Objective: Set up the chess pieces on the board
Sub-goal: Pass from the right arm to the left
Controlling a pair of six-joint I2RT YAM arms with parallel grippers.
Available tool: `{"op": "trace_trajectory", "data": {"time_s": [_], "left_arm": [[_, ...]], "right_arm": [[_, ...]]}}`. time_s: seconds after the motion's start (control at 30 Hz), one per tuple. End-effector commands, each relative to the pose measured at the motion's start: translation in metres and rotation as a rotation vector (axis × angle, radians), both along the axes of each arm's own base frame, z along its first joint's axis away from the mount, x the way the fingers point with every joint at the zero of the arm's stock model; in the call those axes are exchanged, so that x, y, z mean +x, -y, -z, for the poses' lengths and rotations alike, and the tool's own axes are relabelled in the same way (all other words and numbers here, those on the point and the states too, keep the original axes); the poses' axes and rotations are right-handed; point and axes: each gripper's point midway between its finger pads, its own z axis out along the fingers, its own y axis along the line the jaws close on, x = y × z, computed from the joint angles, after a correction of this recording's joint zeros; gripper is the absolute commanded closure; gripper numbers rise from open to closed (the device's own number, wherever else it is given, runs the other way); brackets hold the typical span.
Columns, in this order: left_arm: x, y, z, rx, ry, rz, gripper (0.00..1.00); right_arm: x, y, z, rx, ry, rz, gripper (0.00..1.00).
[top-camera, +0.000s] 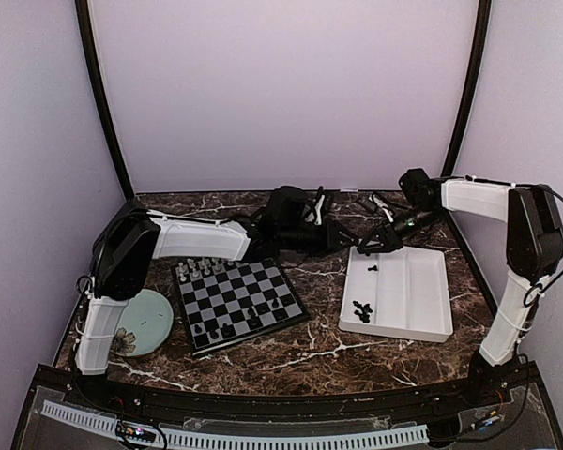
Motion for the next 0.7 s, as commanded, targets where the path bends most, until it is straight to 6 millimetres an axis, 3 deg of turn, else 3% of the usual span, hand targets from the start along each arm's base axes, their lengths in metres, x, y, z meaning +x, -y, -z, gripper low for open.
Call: {"op": "trace_trajectory", "data": {"time_s": [0.0, 0.3, 0.57, 0.67], "left_arm": [[0.001, 0.008, -0.022, -0.064, 0.011, 0.032, 0.75], [0.004, 0.013, -0.015, -0.055, -0.009, 0.033, 0.81], [0.011, 0.011, -0.01, -0.038, -0.021, -0.004, 0.75], [0.012, 0.011, -0.008, -0.04, -0.025, -0.009, 0.83]], "right_arm": [[-0.001, 0.001, -0.014, 0.026, 0.029, 0.009, 0.77], [-0.002, 0.001, -0.017, 0.028, 0.037, 0.007, 0.76], [-0.003, 0.003, -0.015, 0.015, 0.035, 0.004, 0.76], [-0.005, 0.003, -0.015, 0.009, 0.038, 0.003, 0.76]]}}
